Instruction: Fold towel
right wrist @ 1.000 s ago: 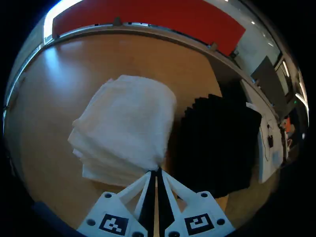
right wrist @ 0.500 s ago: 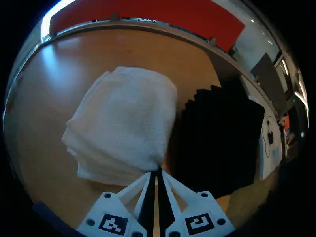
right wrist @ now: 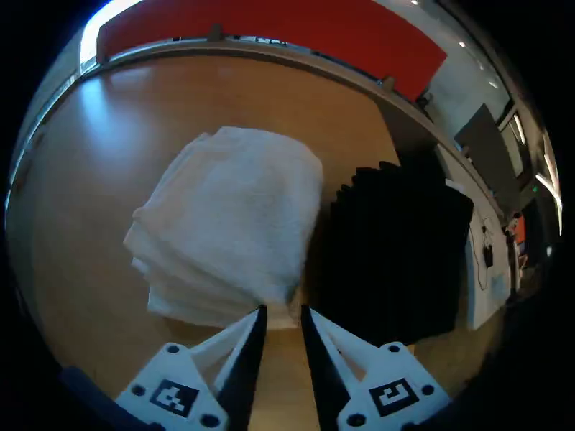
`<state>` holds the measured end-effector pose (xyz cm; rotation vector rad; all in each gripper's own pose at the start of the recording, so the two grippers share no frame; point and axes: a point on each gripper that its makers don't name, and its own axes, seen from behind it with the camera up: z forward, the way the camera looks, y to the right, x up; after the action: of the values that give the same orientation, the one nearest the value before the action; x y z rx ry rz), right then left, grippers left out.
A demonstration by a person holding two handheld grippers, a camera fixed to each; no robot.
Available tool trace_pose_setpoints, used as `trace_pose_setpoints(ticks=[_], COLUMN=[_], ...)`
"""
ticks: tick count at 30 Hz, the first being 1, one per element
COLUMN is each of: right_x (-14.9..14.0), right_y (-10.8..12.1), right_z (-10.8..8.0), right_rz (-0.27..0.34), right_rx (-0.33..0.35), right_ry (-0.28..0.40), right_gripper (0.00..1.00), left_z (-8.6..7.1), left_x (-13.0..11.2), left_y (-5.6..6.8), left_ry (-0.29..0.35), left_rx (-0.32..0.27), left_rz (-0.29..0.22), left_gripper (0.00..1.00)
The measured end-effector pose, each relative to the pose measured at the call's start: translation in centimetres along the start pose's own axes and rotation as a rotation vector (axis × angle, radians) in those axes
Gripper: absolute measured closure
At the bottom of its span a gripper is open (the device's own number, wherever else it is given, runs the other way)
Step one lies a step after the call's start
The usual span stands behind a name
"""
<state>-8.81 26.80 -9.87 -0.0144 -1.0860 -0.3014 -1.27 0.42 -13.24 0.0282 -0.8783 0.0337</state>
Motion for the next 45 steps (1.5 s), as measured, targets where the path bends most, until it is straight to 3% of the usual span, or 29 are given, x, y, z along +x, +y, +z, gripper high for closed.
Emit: trace_pose_setpoints(ticks=[2, 15, 30, 35, 39, 45], right_x=[0.3, 3.7, 7.7, 7.9, 8.1, 8.0], right_y=[-0.2, -4.3, -10.8, -11.4, -11.5, -11.4], right_z=[-0.5, -2.1, -1.9, -1.5, -1.3, -1.1], right_rz=[-0.007, -0.029, -0.056, -0.065, -0.057, -0.057], right_rx=[0.001, 0.071, 0.178, 0.183, 0.186, 0.185], right_ry=[0.017, 0.118, 0.187, 0.183, 0.182, 0.177], right_gripper=[0.53, 0.53, 0.53, 0.54, 0.64, 0.66], left_z=[0.1, 0.2, -0.2, -0.3, -0.2, -0.3], left_x=[0.0, 0.5, -0.1, -0.2, -0.3, -0.3], left_y=[0.1, 0.6, -0.6, -0.5, -0.5, -0.7], left_ry=[0.0, 0.009, 0.007, 0.009, 0.007, 0.009], left_rx=[-0.004, -0.017, 0.001, 0.0, 0.0, 0.001], left_rz=[-0.002, 0.005, -0.018, -0.016, -0.017, -0.017], left_gripper=[0.04, 0.04, 0.04, 0.04, 0.04, 0.04])
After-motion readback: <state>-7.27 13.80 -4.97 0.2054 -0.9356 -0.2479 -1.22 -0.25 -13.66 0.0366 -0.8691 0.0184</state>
